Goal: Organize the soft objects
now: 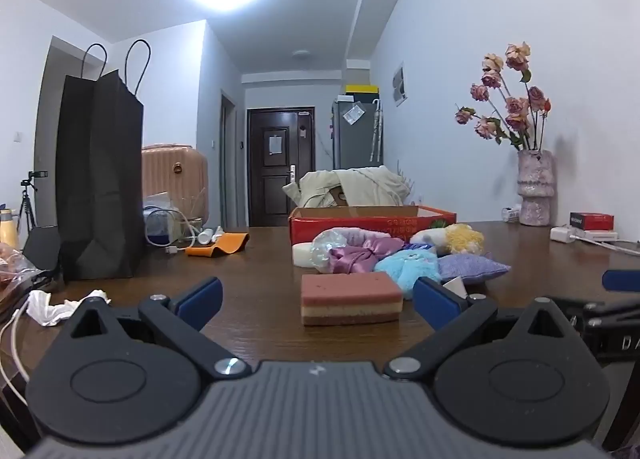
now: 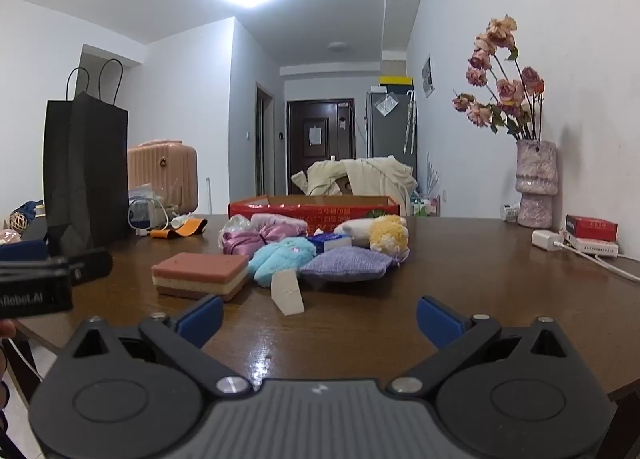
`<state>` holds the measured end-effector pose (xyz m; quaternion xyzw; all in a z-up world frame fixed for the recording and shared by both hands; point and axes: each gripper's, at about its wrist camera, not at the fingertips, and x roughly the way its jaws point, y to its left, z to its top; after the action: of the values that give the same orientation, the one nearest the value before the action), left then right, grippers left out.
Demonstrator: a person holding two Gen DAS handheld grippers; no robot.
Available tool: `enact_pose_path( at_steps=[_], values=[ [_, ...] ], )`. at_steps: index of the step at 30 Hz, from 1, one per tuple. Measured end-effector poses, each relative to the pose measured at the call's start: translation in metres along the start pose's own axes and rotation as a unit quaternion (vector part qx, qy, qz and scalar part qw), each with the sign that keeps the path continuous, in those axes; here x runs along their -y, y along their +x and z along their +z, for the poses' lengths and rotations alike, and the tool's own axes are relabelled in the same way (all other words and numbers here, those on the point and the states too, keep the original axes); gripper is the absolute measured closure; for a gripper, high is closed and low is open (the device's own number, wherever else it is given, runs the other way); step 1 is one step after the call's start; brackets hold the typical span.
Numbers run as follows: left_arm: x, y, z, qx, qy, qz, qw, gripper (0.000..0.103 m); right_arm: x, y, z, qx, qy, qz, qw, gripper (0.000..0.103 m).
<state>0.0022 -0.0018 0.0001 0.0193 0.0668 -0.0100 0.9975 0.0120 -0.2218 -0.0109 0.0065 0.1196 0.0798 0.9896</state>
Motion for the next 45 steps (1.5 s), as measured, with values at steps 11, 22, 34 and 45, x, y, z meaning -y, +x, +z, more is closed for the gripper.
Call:
enact_pose_path(
  at_steps=[11,22,34,45],
  values=[
    [-0.003,0.001,0.003,0.008,-0.001,0.004,1.0,0.0,0.0,0.005,0.0,0.006,0.023,0.006,1.0,0.0],
    [-0.001,0.003,0.004,0.006,0.0,0.002,1.0,0.0,0.004,0.01,0.001,0.004,0.025,0.001,1.0,0.0],
    [-0.004,0.007,0.003,-0.006,-0.004,0.006,1.0,0.0,0.007,0.015,0.001,-0.006,0.033,0.004,0.999,0.0],
    [-0.004,0.007,0.002,-0.007,-0.004,0.006,0.9999,0.0,0.008,0.015,0.0,-0.012,0.037,0.004,0.999,0.0]
  ],
)
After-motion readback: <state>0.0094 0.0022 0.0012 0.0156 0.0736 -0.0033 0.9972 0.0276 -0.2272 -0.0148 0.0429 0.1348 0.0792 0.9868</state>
